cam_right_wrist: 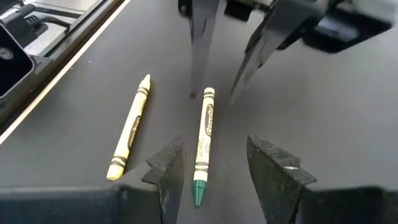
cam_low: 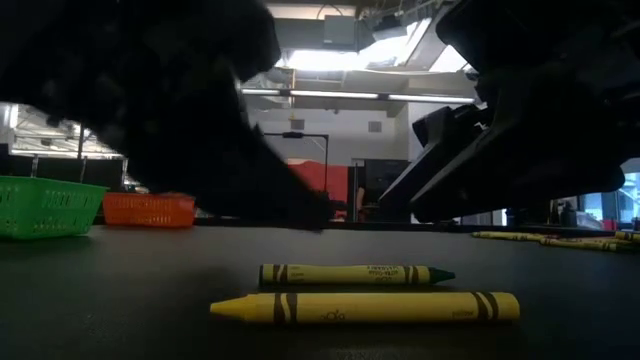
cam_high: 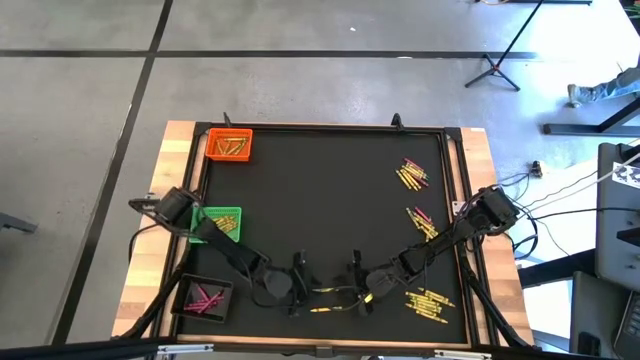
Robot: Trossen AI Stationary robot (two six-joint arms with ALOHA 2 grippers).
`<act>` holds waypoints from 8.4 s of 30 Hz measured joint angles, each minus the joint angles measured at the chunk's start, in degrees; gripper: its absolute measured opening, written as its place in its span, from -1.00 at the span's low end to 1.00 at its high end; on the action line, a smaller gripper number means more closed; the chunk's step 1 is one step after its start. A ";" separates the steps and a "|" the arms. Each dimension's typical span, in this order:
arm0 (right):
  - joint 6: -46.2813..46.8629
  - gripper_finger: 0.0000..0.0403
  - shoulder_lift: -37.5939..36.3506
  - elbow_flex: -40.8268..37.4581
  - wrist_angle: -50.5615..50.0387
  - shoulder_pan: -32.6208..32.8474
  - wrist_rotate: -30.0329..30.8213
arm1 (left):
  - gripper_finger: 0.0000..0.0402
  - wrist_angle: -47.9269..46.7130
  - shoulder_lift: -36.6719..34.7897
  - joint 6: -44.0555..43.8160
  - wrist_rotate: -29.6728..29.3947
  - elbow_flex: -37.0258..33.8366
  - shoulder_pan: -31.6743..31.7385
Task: Sort crayons
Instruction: Put the green crayon into the orange bin, then put the yellow crayon into the green bin
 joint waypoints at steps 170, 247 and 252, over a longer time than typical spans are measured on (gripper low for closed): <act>6.24 -0.16 -5.33 -0.04 -7.35 1.87 11.99 | -0.46 -16.06 6.65 -2.03 5.98 15.04 -2.31; 7.63 -0.16 -5.31 -0.11 -9.95 1.88 17.06 | -0.89 -114.45 -46.91 -67.18 -6.83 -5.46 -29.88; 7.63 -0.16 -5.31 -0.09 -9.95 1.88 17.05 | -0.88 -113.95 -46.97 -70.60 -6.19 -8.45 -30.11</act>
